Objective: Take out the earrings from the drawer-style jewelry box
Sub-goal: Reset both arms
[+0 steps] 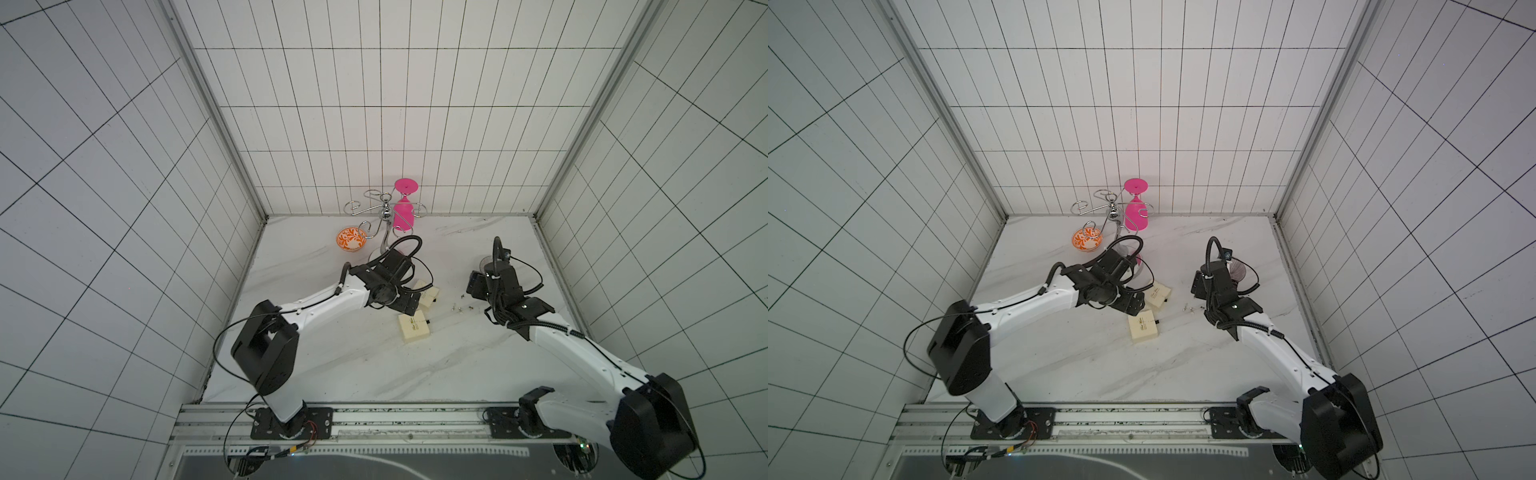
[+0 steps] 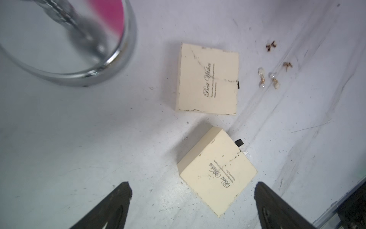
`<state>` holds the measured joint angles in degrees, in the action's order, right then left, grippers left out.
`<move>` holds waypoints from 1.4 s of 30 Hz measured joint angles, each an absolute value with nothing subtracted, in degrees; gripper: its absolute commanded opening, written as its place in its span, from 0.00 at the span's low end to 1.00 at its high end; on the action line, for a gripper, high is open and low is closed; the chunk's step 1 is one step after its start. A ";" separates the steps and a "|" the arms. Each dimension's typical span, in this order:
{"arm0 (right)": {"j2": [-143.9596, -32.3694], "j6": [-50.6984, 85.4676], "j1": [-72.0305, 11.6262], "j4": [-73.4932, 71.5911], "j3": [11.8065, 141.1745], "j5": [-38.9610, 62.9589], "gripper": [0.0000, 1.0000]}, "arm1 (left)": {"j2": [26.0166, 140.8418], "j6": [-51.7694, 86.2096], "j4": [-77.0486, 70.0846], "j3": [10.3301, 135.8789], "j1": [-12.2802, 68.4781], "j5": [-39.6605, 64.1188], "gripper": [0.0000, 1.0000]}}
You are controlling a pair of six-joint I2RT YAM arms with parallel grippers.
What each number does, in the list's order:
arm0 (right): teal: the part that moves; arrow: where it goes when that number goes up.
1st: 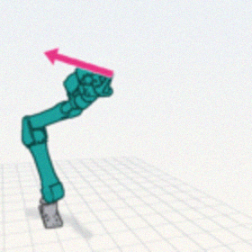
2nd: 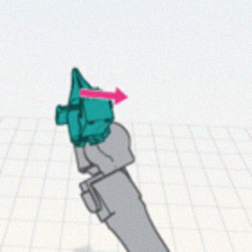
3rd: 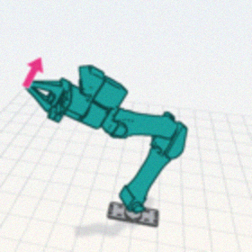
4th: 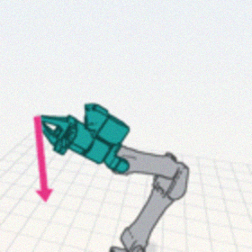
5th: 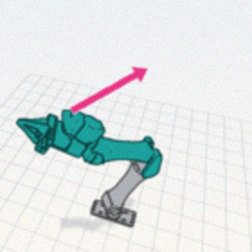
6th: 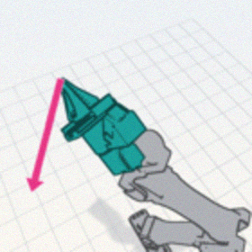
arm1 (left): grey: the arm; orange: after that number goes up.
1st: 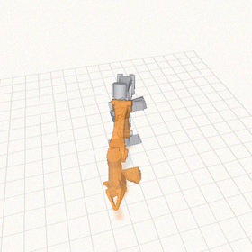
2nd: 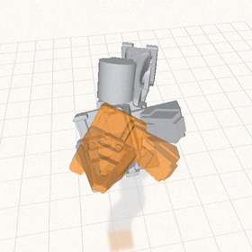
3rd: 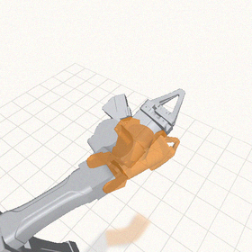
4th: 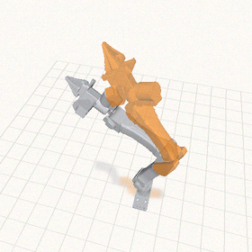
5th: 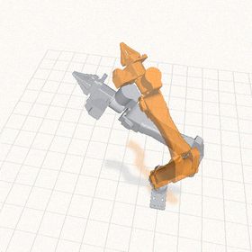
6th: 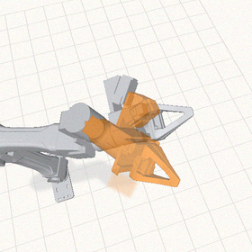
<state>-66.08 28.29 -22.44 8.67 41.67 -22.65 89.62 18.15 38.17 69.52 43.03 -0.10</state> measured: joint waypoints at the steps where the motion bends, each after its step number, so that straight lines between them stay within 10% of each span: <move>1: -65.73 28.16 -21.69 8.01 41.10 -24.77 0.93 | 85.03 18.72 35.83 66.85 42.94 -3.11 0.97; 10: -68.55 16.29 -18.76 -10.90 33.89 -40.88 0.99 | 58.02 25.32 21.28 44.58 28.40 -25.65 0.97; 27: -84.55 2.90 -5.58 -60.05 17.10 -30.72 1.00 | 73.30 20.49 10.37 41.10 11.75 -43.05 0.97; 42: -88.03 2.37 -0.01 -69.58 15.70 -14.68 1.00 | 80.51 19.94 3.86 39.09 11.73 -44.14 0.98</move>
<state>-88.03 2.37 -0.01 -69.58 15.70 -14.68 80.51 19.94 3.86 39.09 11.73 -44.14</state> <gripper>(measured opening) 0.996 0.973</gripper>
